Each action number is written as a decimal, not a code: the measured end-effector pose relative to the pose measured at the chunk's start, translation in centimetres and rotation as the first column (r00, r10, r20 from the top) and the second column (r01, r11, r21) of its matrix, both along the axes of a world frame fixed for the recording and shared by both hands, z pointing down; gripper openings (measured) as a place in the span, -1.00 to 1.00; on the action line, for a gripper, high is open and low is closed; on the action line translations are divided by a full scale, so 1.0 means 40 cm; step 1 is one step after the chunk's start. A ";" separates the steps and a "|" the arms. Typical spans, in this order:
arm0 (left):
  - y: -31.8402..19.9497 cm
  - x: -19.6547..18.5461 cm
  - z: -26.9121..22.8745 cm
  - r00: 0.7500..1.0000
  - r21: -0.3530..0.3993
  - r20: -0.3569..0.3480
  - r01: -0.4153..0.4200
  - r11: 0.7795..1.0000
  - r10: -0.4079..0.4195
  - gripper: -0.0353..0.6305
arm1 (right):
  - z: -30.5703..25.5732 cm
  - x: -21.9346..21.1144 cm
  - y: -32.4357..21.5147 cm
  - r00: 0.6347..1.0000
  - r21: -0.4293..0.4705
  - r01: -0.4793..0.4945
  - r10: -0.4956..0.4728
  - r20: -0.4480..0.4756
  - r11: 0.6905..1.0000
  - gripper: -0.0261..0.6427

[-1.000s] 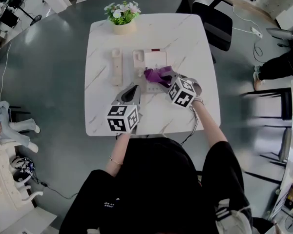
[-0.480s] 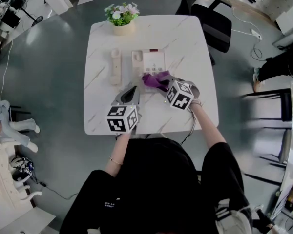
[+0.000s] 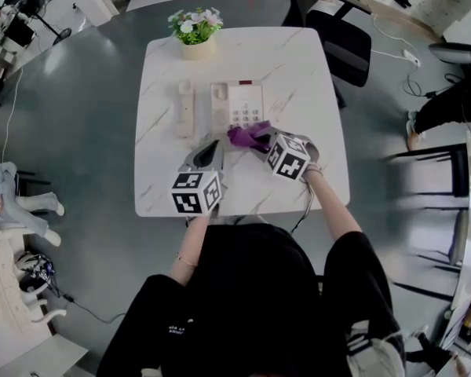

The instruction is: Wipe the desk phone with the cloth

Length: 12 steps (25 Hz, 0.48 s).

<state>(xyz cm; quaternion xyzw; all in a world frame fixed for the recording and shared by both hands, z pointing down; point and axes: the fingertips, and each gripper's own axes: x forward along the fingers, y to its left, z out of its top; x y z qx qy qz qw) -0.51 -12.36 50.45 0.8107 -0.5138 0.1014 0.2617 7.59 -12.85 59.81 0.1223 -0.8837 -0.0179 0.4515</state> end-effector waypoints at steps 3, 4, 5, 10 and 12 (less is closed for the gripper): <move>0.000 0.002 -0.003 1.000 0.002 0.000 0.002 1.000 -0.002 -0.90 | 0.002 0.004 0.007 0.999 -0.051 -0.032 0.034 0.037 0.998 -0.81; 0.000 0.002 -0.005 1.000 0.004 0.000 0.003 1.000 -0.003 -0.90 | 0.002 0.005 0.008 0.998 -0.063 -0.038 0.041 0.045 0.997 -0.81; -0.001 0.001 -0.007 1.000 0.006 -0.001 0.004 1.000 -0.004 -0.90 | -0.001 0.004 0.009 0.998 -0.069 -0.038 0.042 0.051 0.997 -0.81; -0.007 -0.003 -0.017 1.000 0.015 -0.004 0.012 1.000 -0.012 -0.90 | -0.003 0.002 0.025 0.997 -0.108 -0.032 0.039 0.068 0.994 -0.81; -0.008 -0.005 -0.021 1.000 0.019 -0.003 0.015 1.000 -0.014 -0.90 | -0.005 0.006 0.034 0.996 -0.137 -0.037 0.048 0.079 0.990 -0.81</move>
